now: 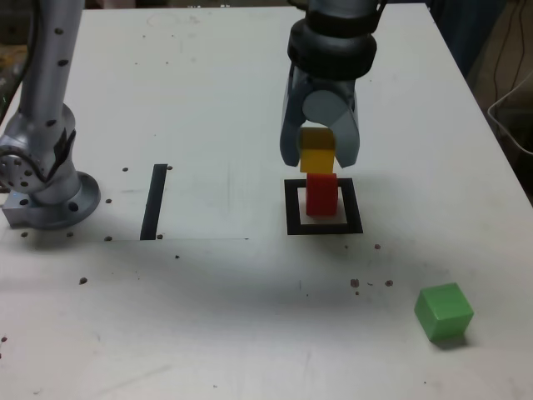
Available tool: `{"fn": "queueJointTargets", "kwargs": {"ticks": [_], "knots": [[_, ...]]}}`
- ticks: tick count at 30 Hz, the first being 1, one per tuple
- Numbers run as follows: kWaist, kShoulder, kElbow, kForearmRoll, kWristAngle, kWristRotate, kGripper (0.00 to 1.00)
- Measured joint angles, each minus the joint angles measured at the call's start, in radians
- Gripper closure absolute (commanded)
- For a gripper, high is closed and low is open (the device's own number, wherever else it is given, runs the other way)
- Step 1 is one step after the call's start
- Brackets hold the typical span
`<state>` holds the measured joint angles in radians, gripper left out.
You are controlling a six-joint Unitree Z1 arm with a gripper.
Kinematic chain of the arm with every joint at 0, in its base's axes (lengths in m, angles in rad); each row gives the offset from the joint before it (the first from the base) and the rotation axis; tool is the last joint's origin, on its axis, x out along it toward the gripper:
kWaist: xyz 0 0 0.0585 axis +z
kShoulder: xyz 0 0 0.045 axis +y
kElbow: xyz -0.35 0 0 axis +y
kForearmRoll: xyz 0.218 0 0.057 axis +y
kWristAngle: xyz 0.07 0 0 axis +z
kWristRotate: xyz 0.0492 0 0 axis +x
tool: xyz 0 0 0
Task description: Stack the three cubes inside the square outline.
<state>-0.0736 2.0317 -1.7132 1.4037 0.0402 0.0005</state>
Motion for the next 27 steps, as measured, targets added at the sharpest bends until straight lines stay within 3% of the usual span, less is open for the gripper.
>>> {"fn": "queueJointTargets", "kwargs": {"ticks": [6, 19, 27], "knots": [[0.006, 0.032, 0.0, -0.018, -0.052, 0.0, 0.91], [0.022, 0.042, 0.003, -0.034, -0.03, -0.001, 0.89], [0.022, 0.054, 0.003, -0.034, -0.053, -0.001, 0.88]]}}
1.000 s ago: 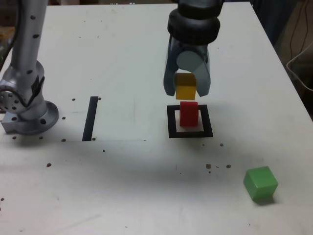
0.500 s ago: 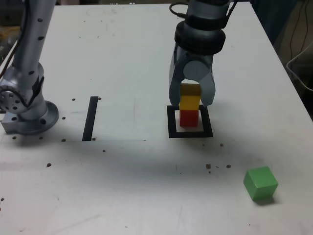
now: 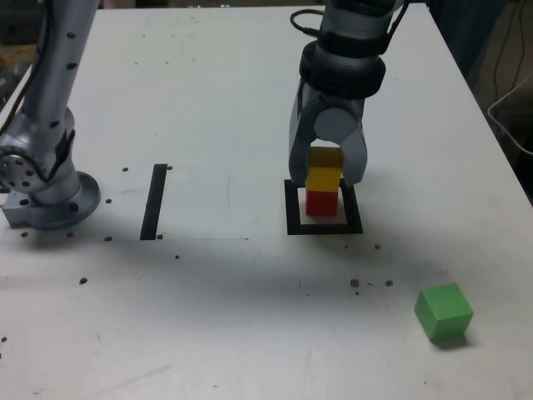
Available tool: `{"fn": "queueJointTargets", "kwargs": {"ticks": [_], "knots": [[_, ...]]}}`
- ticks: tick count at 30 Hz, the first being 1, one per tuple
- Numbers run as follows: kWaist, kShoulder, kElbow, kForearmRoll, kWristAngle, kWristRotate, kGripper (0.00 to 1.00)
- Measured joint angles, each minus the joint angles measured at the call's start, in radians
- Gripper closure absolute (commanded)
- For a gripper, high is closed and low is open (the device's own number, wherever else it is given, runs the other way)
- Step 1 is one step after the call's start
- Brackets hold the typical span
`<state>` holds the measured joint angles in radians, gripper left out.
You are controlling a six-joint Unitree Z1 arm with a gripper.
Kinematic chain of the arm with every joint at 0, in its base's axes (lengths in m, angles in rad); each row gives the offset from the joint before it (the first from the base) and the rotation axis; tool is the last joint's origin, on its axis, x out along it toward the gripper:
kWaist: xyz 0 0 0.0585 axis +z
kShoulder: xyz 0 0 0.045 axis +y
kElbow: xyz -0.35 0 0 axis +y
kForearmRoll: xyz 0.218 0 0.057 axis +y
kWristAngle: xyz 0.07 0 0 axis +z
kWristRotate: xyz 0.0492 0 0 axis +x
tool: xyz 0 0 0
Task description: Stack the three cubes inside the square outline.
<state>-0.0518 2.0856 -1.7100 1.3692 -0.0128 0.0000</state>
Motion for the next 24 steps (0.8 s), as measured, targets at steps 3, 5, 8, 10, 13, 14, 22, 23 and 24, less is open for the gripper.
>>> {"fn": "queueJointTargets", "kwargs": {"ticks": [3, 5, 8, 10, 13, 14, 22, 23, 24], "knots": [[0.0, 0.0, -0.003, 0.0, 0.002, 0.001, 0.87], [0.0, 0.0, -0.003, 0.002, 0.002, 0.002, 0.87], [0.0, 0.0, -0.003, 0.006, 0.002, 0.003, 0.86], [0.0, 0.0, -0.003, 0.006, 0.003, 0.003, 0.85], [0.0, 0.0, -0.003, 0.007, 0.009, 0.003, 0.85], [0.001, 0.0, -0.003, 0.007, 0.01, 0.003, 0.85], [0.001, 0.0, -0.003, 0.005, 0.004, 0.003, 0.83], [0.001, 0.0, -0.003, 0.004, 0.003, 0.003, 0.82], [0.001, 0.0, -0.003, 0.003, 0.002, 0.003, 0.81]]}}
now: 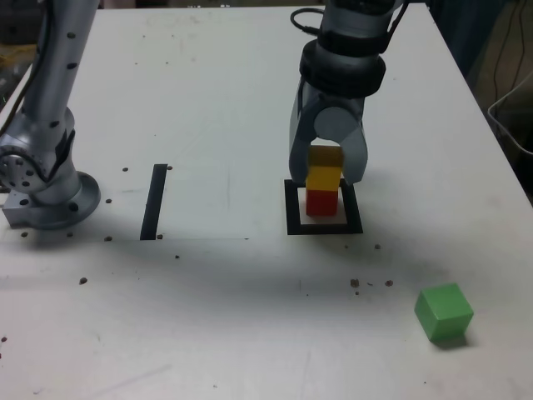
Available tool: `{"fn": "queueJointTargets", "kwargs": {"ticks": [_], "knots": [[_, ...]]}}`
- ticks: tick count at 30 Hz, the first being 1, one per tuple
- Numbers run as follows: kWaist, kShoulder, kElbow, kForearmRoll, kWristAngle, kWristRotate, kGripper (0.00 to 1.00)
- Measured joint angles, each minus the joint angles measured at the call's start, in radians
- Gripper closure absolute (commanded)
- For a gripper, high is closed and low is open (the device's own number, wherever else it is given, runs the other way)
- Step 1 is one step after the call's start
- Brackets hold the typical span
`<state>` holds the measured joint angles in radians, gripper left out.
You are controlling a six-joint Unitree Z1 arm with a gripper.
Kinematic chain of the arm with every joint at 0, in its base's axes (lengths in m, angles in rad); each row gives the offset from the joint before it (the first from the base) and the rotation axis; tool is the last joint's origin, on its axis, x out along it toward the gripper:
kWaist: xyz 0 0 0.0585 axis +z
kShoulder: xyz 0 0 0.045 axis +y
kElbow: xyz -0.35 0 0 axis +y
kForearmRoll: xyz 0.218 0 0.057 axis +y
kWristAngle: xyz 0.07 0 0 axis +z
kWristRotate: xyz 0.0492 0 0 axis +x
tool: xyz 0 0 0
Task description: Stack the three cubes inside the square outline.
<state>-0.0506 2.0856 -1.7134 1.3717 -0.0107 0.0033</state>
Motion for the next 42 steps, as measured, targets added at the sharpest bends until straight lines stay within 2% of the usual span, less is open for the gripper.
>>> {"fn": "queueJointTargets", "kwargs": {"ticks": [10, 18, 23, 29, 34, 36, 42], "knots": [[0.004, 0.004, 0.008, -0.001, 0.002, 0.0, 0.69], [0.012, 0.011, 0.008, -0.004, 0.014, 0.001, 0.65], [0.016, 0.013, 0.006, -0.011, 0.012, 0.017, 0.47], [0.019, 0.019, 0.007, -0.015, 0.008, 0.028, 0.33], [0.019, 0.019, 0.009, -0.013, 0.007, 0.031, 0.09], [0.019, 0.019, 0.009, -0.008, 0.007, 0.032, 0.02], [0.019, 0.019, 0.009, 0.001, 0.01, 0.032, 0.0]]}}
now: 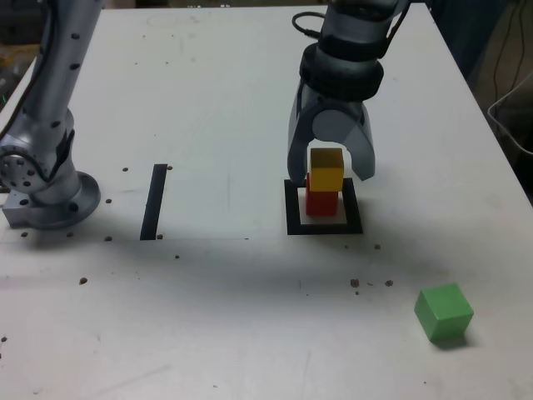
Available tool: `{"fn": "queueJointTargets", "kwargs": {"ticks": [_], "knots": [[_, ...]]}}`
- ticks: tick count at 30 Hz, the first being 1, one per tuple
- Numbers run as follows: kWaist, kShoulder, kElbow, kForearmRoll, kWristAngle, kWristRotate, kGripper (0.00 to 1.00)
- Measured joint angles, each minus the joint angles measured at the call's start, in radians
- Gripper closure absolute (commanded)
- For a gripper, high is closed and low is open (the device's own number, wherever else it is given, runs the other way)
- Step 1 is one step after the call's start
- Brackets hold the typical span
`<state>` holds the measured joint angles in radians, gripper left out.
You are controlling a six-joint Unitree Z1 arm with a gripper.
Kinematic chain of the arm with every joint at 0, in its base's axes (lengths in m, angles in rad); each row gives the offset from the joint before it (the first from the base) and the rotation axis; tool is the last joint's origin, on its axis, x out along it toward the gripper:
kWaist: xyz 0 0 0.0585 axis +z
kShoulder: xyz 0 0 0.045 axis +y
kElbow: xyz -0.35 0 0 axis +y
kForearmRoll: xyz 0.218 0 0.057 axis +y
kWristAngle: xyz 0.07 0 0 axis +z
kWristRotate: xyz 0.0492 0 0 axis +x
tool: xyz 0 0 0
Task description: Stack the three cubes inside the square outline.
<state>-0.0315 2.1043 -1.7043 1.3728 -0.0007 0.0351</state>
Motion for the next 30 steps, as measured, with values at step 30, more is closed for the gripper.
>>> {"fn": "queueJointTargets", "kwargs": {"ticks": [30], "knots": [[-0.06, -0.104, 0.033, 0.029, 0.003, -0.063, 0.0]]}}
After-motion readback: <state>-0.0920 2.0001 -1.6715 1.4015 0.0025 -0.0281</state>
